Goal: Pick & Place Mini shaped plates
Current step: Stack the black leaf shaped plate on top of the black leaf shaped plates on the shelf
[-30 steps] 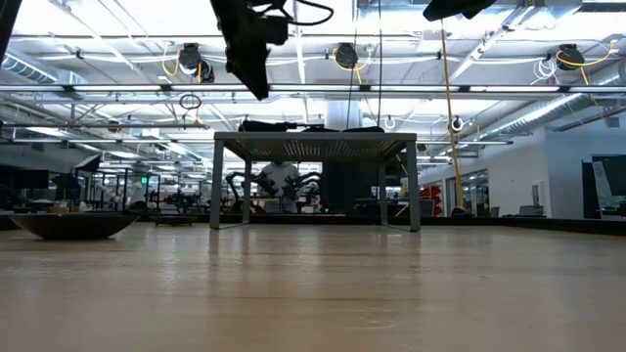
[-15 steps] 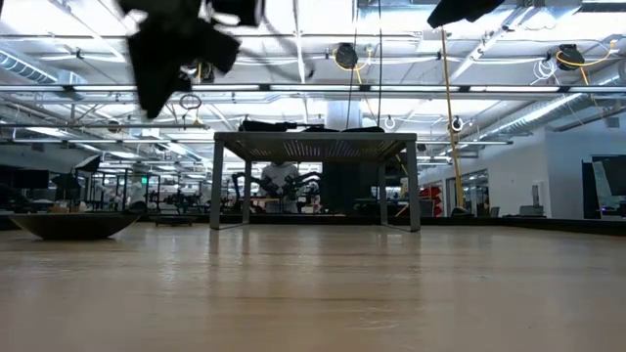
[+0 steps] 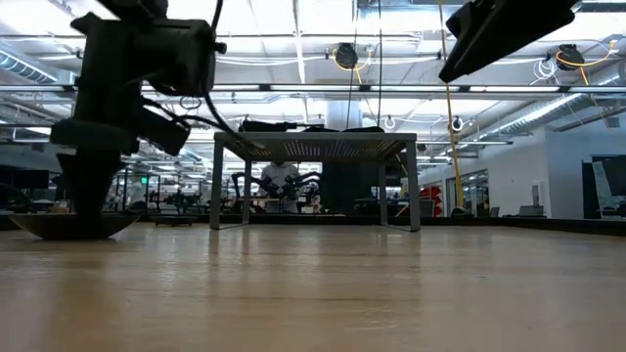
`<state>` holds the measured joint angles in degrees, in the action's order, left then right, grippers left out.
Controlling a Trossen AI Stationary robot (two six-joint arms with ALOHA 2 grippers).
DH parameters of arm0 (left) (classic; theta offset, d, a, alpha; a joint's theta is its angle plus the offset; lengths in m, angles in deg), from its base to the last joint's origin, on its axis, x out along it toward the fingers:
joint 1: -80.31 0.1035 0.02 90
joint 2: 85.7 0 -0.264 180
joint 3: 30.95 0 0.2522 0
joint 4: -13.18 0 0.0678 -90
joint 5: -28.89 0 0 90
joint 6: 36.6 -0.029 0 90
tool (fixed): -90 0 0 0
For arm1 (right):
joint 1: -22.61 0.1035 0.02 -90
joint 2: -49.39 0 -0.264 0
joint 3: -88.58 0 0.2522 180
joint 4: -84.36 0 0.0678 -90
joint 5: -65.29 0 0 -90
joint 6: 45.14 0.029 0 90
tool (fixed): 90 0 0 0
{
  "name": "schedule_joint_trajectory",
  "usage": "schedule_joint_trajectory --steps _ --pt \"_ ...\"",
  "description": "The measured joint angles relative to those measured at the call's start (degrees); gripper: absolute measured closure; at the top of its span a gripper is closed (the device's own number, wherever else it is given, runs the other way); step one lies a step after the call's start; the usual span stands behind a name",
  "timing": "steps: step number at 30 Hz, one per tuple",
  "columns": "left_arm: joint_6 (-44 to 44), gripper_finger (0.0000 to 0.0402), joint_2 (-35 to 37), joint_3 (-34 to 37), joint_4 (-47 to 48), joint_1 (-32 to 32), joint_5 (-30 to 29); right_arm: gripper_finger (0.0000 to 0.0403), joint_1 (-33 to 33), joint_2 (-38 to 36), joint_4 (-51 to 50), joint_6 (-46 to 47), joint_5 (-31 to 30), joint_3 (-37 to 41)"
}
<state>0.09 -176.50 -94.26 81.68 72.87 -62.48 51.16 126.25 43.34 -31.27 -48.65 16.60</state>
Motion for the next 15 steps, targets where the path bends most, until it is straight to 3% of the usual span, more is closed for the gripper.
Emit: schedule_joint_trajectory --steps 9,15 --pt "1.31 0.0254 0.1 1.56 -5.31 -1.58 -0.27 0.0287 -0.12 0.0 3.45 -0.02 0.01 -0.02" --pt "-2.95 0.0254 0.1 1.56 -20.98 -2.15 -0.22 0.0287 -0.1 0.0 3.53 -0.02 0.01 -0.02"
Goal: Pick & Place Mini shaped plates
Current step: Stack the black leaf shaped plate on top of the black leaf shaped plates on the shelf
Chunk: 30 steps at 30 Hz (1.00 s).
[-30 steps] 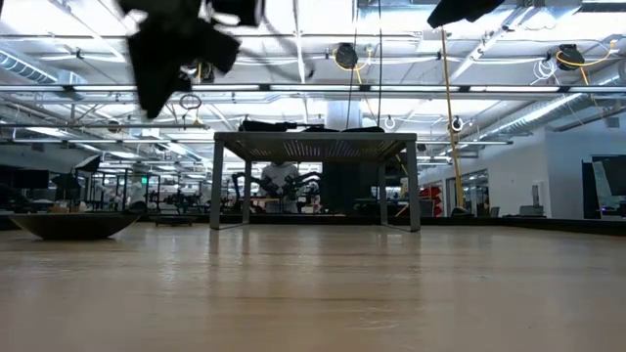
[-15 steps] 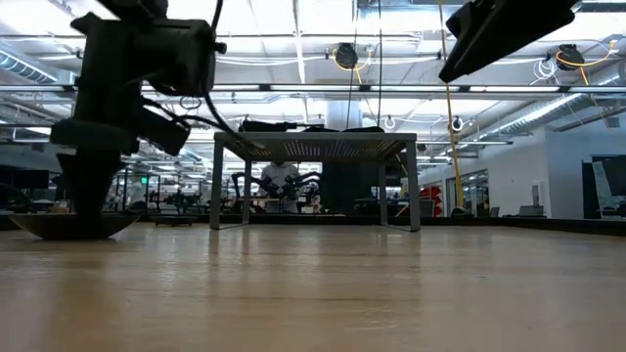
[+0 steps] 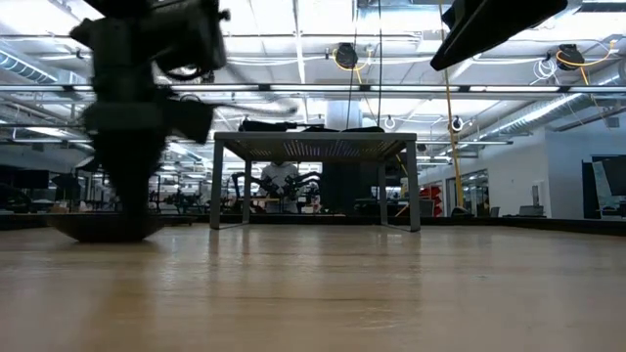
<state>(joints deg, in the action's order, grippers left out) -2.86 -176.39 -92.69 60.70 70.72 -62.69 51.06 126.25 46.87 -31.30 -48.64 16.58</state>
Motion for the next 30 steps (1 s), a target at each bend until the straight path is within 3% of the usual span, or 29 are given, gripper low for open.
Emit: schedule_joint_trajectory --steps 5,9,12,15,21,25,30 --pt "-10.13 0.0254 0.0 -0.05 -24.77 0.12 0.61 0.0287 0.0 0.0 0.41 -0.17 -0.02 0.0" --pt "-16.81 0.0254 0.33 -0.13 -34.12 0.13 3.83 0.0287 0.0 0.0 1.29 0.31 0.0 0.0" --pt "-18.51 0.0254 2.09 -0.15 -32.73 0.13 6.56 0.0287 0.02 0.0 1.53 0.4 0.0 0.0" --pt "-20.71 0.0254 3.98 -0.09 -25.49 -0.33 9.19 0.0287 0.02 0.0 1.61 0.37 0.0 0.0" --pt "-31.94 0.0254 5.16 -0.07 -11.81 -3.04 9.24 0.0287 0.0 0.0 1.87 0.02 -0.02 0.0" --pt "-39.0 0.0254 2.85 -0.06 -10.45 -4.89 8.94 0.0287 0.0 0.0 2.16 0.02 -0.02 0.0" --pt "-46.8 0.0254 1.7 -0.07 -11.48 -7.03 0.55 0.0287 0.0 -0.01 2.54 0.02 -0.02 0.0"
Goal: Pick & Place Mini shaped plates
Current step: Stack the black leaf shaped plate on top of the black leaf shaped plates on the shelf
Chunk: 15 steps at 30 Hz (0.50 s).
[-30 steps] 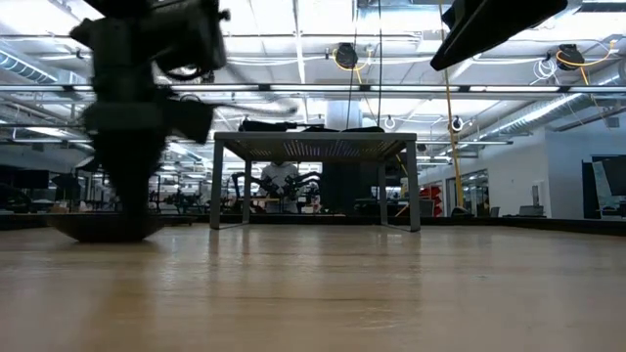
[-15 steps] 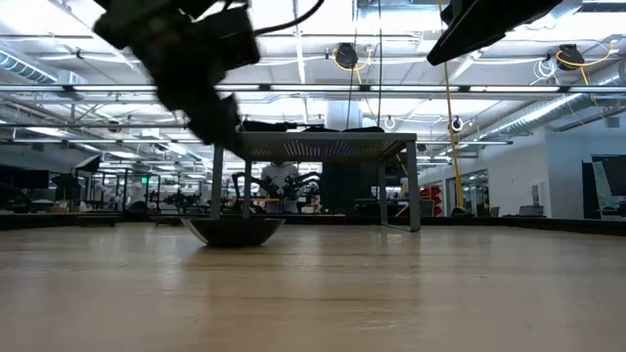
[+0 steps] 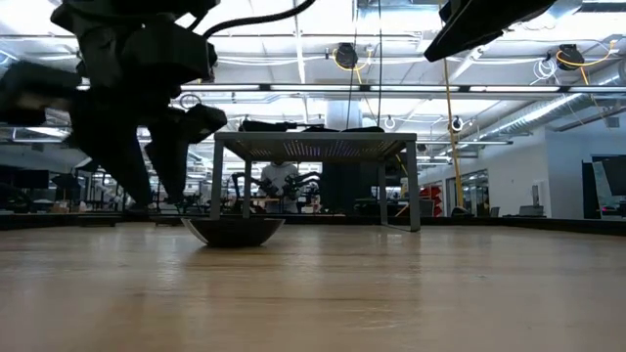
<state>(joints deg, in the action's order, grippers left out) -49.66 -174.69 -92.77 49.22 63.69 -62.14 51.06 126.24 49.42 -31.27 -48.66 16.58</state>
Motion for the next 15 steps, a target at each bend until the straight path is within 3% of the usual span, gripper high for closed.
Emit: schedule_joint_trajectory --steps 10,15 --pt "-8.31 0.0254 0.02 -0.01 -0.09 -1.74 -8.43 0.0287 0.0 -0.01 0.21 -1.49 0.0 -0.02" --pt "-15.54 0.0254 -0.19 -0.01 -2.47 -2.93 -9.28 0.0287 0.0 -0.01 0.19 -1.49 0.0 -0.02"
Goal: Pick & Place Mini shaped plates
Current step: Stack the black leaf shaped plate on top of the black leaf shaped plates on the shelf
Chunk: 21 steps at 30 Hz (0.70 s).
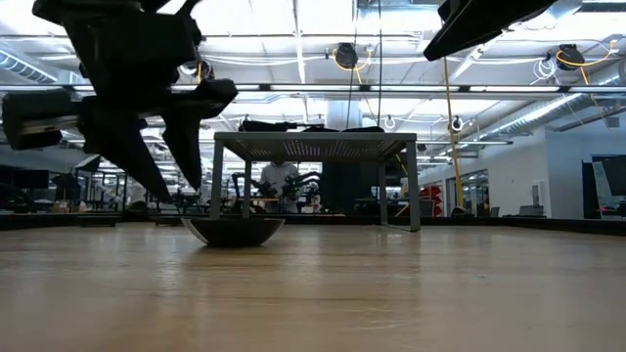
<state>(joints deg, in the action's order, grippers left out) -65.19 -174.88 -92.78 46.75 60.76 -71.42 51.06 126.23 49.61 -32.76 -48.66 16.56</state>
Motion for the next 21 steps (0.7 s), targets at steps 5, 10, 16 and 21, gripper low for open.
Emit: schedule_joint_trajectory --steps 5,10,16,21 --pt "-6.5 0.0254 -2.94 0.01 -0.97 -1.65 -0.96 0.0287 0.0 -0.04 1.54 -0.02 -0.02 1.1" --pt "-13.02 0.0254 -7.45 0.03 -5.51 -3.08 -9.94 0.0287 0.0 -0.04 6.74 -1.87 0.02 5.3" --pt "-14.71 0.0254 -10.12 0.02 -9.85 -2.98 -12.42 0.0287 0.0 -0.04 12.39 -4.42 0.01 9.57" --pt "-14.81 0.0254 -11.09 0.09 -17.27 -2.15 -12.7 0.0287 0.0 -0.04 14.24 -5.62 0.04 10.43"
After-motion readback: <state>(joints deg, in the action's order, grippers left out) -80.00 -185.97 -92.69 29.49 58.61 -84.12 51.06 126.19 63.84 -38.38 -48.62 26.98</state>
